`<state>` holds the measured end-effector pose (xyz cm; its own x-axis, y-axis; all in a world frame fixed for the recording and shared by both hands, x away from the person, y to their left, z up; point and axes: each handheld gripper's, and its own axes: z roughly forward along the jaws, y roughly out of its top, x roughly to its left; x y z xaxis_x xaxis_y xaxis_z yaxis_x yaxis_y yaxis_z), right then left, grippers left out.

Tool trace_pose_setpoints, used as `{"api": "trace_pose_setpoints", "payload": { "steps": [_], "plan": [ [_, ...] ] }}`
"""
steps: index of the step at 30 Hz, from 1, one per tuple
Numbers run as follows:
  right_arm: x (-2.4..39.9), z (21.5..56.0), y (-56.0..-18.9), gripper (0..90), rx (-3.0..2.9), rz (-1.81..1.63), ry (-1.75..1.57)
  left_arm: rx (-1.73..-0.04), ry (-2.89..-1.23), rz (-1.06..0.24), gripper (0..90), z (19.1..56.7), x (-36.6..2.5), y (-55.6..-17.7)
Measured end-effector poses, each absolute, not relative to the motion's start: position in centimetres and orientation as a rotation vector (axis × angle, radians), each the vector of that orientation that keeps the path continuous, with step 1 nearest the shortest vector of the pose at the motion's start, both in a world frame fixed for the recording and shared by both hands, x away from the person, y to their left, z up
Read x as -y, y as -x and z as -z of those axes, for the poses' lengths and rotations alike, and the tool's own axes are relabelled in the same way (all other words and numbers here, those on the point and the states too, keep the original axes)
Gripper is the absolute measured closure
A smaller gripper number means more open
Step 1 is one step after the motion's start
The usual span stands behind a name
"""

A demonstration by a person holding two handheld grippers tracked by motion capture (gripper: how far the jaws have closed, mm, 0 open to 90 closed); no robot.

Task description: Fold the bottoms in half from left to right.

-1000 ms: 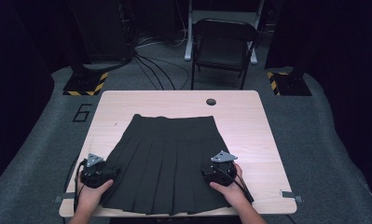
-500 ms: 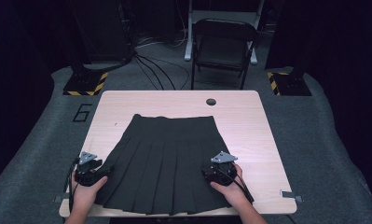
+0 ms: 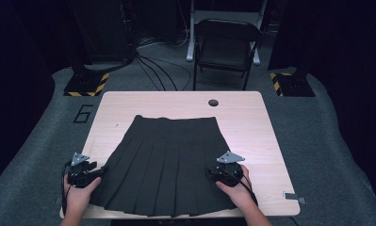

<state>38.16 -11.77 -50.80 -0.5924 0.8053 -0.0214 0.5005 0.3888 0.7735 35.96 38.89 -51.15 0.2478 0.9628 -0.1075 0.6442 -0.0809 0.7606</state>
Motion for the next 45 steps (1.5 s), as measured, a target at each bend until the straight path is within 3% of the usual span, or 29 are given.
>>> {"api": "trace_pose_setpoints", "payload": {
  "steps": [14,21,29,36,42,45],
  "plan": [
    [12.9,50.6,-38.4,43.8,-2.244,-1.057,-1.182,-1.498,-1.833,-0.506,48.6,52.0,-38.9,-36.2],
    [13.2,50.6,-38.5,43.8,-2.235,-1.057,-1.181,-1.442,-1.817,-0.555,50.5,52.7,-38.7,-36.0],
    [14.3,50.2,-38.7,43.7,-2.205,-1.077,-1.237,-1.377,-1.837,-0.581,62.2,53.0,-38.2,-35.9],
    [14.2,49.5,-38.5,43.5,-2.232,-1.070,-1.202,-1.393,-1.838,-0.504,83.7,52.8,-37.9,-36.0],
    [13.9,48.0,-37.9,43.9,-2.319,-1.005,-1.132,-1.427,-1.860,-0.506,85.7,52.3,-37.4,-36.2],
    [14.0,48.8,-37.2,43.8,-2.313,-0.921,-1.094,-1.433,-1.864,-0.498,85.8,52.0,-37.4,-36.2]
  ]
}}
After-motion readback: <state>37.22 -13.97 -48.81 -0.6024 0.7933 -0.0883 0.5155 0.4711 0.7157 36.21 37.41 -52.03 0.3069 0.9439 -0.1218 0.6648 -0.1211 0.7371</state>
